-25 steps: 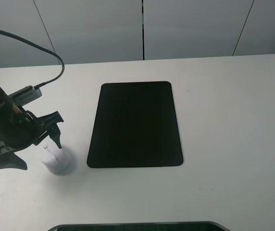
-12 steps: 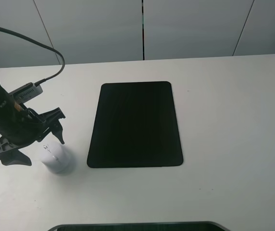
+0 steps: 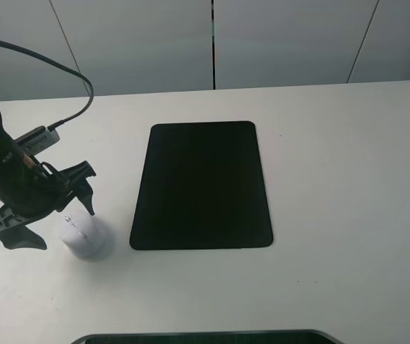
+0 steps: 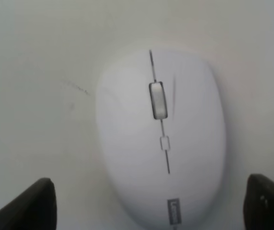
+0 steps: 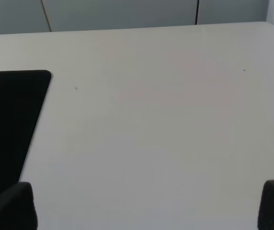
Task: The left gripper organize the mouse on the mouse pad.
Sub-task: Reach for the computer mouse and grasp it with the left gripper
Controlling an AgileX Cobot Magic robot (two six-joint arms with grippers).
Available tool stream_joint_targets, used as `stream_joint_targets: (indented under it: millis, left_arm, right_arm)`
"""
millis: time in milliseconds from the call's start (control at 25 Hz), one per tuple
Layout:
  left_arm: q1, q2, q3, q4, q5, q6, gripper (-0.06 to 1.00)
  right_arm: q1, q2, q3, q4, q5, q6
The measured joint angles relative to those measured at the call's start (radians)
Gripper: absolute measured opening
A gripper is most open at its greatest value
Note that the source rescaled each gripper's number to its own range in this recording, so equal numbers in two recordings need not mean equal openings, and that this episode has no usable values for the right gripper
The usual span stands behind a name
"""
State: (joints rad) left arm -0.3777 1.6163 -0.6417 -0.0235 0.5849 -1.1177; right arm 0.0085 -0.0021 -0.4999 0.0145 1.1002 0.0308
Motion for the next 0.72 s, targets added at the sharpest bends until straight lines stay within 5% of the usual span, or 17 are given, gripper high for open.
stream_joint_targets:
  millis: [720]
  left_arm:
    - [-0.004, 0.074, -0.051, -0.008, -0.005, -0.004, 1.0]
  right_arm:
    - [0.0, 0.0, 0.0, 0.0, 0.0, 0.0]
